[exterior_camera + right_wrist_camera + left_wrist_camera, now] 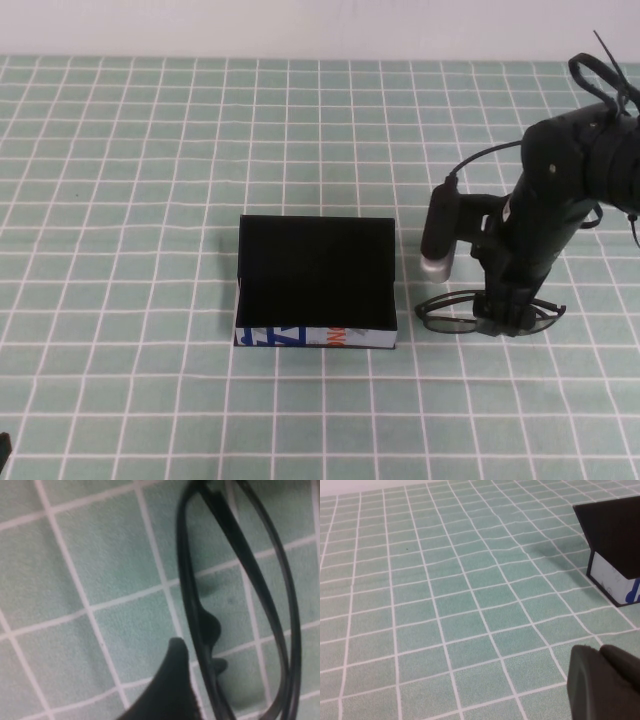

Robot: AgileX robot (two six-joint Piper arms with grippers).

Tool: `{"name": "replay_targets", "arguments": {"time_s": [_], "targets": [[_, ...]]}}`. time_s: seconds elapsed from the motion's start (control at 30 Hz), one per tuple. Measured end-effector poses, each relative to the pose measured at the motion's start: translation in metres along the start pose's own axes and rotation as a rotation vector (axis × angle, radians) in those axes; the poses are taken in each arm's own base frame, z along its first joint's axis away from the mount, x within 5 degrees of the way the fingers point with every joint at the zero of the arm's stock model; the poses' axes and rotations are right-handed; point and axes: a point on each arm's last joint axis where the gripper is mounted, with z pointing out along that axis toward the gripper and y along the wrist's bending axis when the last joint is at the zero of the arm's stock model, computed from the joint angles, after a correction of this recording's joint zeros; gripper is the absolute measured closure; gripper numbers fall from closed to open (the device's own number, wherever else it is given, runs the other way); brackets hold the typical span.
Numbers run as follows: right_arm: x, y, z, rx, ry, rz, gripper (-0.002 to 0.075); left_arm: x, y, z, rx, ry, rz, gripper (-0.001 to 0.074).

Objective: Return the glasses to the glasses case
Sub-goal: Pick up the glasses from the table

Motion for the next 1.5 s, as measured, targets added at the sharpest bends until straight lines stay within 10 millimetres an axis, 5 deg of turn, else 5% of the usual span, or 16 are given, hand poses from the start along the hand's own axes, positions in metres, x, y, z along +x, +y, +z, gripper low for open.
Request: {"name": "replay_targets", "arguments": {"time_s": [0.43, 0.6, 0.7, 1.03, 1.2, 1.5], "targets": [[0.006, -0.007, 0.025, -0.038, 0.015, 0.047, 0.0134, 0.000, 0.000, 0.000, 0.000, 0.000, 0.000, 0.0737], [0.006, -0.006, 0.033, -0.057, 0.024, 0.051, 0.0238, 0.000, 0.000, 0.000, 0.000, 0.000, 0.000, 0.0737], [0.006, -0.006, 0.033, -0.059, 0.025, 0.051, 0.0322, 0.000, 0.000, 0.000, 0.000, 0.000, 0.000, 0.0737], [0.006, -0.005, 0.031, -0.074, 0.021, 0.063, 0.0369, 0.000, 0.000, 0.000, 0.000, 0.000, 0.000, 0.0737], [0.006, -0.004, 0.026, -0.079, 0.020, 0.065, 0.0459, 0.000, 0.000, 0.000, 0.000, 0.000, 0.000, 0.0737], [0.005, -0.004, 0.020, -0.077, 0.013, 0.068, 0.0453, 0.000, 0.000, 0.000, 0.000, 0.000, 0.000, 0.0737]]}}
